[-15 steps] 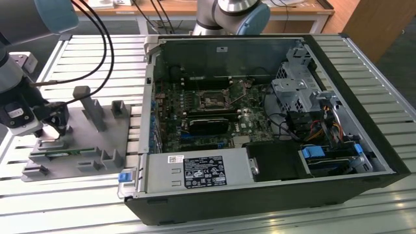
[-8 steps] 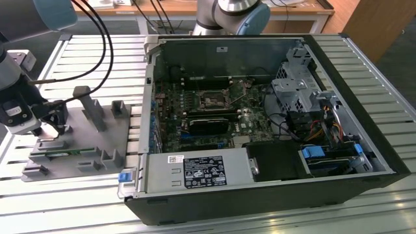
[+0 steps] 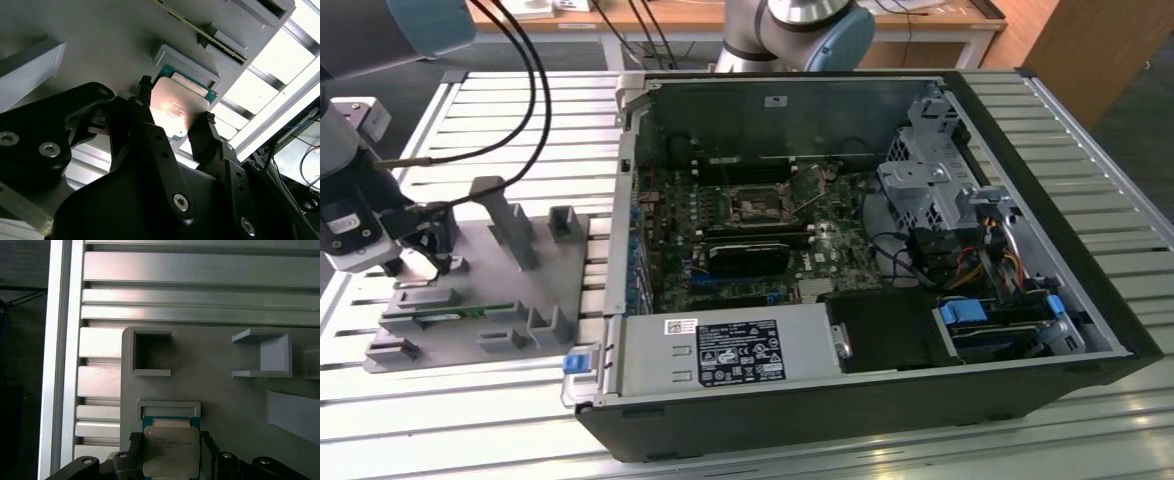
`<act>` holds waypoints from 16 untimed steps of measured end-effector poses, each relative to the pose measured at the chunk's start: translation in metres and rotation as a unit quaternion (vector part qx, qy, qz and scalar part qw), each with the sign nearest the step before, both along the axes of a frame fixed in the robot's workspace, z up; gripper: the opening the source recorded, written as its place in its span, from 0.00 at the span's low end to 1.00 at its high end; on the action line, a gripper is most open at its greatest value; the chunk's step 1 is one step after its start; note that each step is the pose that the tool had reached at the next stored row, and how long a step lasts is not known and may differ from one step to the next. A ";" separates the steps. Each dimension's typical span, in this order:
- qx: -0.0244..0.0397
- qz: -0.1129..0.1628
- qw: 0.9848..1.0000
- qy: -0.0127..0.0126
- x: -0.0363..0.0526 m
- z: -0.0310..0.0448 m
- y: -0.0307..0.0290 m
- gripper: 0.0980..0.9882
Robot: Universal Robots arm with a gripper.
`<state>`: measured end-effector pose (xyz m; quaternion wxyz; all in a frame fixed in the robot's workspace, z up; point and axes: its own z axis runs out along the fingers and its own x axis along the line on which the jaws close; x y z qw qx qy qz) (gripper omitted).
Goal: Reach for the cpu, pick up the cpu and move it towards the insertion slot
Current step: 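Pick up the cpu and move it towards the insertion slot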
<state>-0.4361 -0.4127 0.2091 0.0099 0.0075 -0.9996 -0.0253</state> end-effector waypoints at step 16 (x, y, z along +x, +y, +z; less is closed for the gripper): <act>0.000 0.000 1.000 0.000 0.0000 0.0155 0.0001 0.50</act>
